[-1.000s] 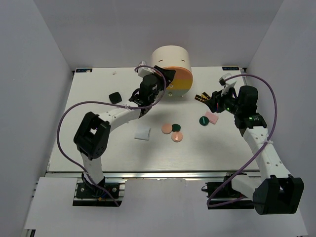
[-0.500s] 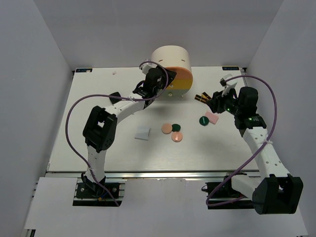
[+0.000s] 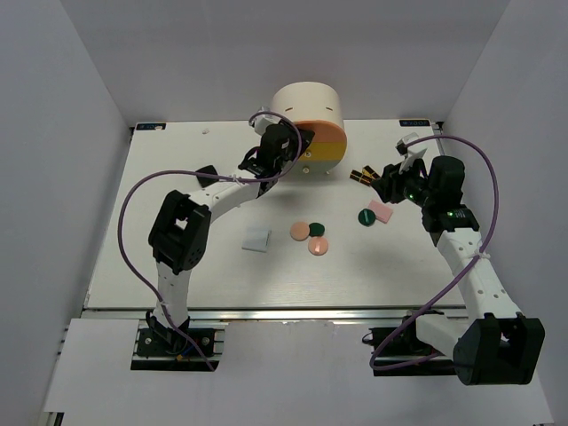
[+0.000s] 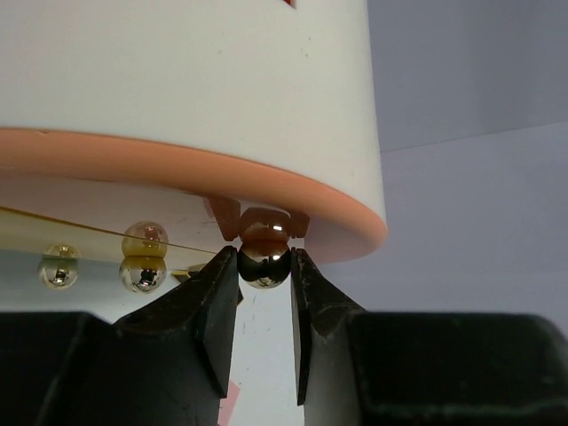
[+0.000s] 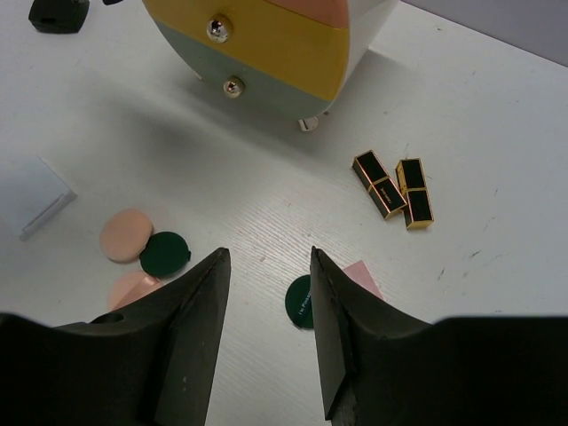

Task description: Organize the makeup

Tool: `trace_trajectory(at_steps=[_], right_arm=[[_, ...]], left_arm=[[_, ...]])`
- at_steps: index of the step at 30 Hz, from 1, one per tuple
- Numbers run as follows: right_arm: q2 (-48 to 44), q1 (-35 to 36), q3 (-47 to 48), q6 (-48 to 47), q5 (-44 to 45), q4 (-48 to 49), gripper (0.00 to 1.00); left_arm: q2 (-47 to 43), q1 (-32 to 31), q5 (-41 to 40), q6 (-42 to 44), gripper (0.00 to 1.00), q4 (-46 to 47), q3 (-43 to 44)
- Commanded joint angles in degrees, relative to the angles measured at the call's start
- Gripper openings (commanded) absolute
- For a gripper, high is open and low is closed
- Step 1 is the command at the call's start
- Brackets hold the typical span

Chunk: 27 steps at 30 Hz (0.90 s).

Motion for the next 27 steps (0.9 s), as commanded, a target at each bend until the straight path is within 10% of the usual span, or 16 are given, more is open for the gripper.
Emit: trace_trajectory(at_steps=[1,19,27], right_arm=[[-0.9,-0.4,-0.7,-0.2,-0.1,2.6,0.47],[-0.7,-0.4,-2.7,-2.6,0.2,1.6,0.62],[2.0,-0.4,-1.7,-6.1,-1.0,-1.3,0.79]], left_arm=[[-2.9,0.2,0.3,-0.1,0.28,2.0,-2.5],[-16.2,-6.2,-0.9,-4.3,0.23,8.3,-22.3],[-15.9,-6.3,-2.2,-4.7,0.75,7.9,-22.1]])
